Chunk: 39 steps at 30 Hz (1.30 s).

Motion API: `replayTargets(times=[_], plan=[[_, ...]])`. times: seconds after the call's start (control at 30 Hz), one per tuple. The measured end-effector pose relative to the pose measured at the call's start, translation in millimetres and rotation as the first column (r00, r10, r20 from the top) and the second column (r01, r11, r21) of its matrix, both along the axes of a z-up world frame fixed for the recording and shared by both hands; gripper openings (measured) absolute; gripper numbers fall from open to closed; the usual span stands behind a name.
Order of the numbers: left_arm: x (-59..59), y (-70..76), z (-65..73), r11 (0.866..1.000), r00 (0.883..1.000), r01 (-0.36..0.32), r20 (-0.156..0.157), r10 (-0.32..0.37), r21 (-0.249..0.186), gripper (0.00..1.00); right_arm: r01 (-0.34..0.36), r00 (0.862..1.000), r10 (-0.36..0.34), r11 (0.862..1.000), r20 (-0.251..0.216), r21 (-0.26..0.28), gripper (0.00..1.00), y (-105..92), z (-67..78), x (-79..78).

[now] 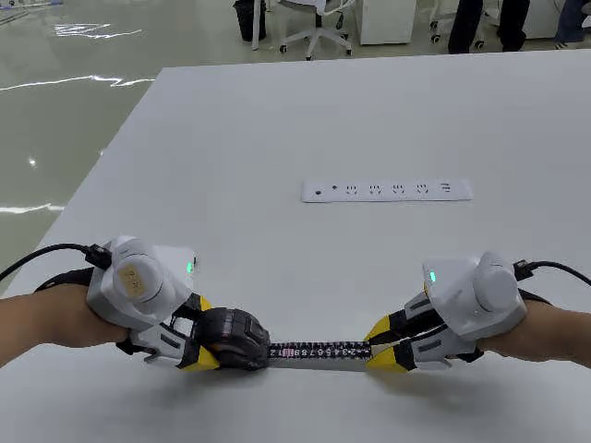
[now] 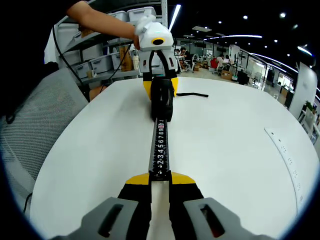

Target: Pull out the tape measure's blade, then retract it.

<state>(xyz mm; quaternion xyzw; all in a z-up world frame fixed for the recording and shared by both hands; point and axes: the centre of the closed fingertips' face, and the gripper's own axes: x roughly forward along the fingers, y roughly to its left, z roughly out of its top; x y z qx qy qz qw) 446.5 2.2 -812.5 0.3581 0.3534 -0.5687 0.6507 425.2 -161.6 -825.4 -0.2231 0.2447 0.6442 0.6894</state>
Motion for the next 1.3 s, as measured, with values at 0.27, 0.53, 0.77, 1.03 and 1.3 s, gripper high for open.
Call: replayTargets(times=[0.27,0.53,0.77,1.03,1.3], plan=[[0.2,0.0,0.1,1.000,1.000,0.001,-0.001,-0.001,-0.001,0.28,0.000,1.000,0.000,1.000,-0.006,0.001,0.11,-2.2,-0.2,0.4],[0.5,-0.7,0.3,1.000,1.000,-0.001,-0.001,0.001,-0.003,0.28,-0.001,1.000,0.001,1.000,-0.006,0.000,0.11,-4.4,-0.5,0.4],[0.3,-0.8,0.3,1.000,1.000,0.001,0.000,-0.001,-0.002,0.28,-0.001,1.000,0.001,1.000,-0.007,0.000,0.11,-5.9,-0.3,0.2],[-0.3,-0.8,0.2,1.000,1.000,0.000,-0.001,0.000,-0.002,0.28,-0.001,1.000,0.001,1.000,-0.007,0.001,0.11,-7.5,0.2,-0.1],[0.4,0.1,-0.4,1.000,1.000,-0.002,-0.002,0.002,-0.001,0.28,-0.001,1.000,0.001,1.000,-0.008,0.001,0.11,-10.6,0.3,-0.4]])
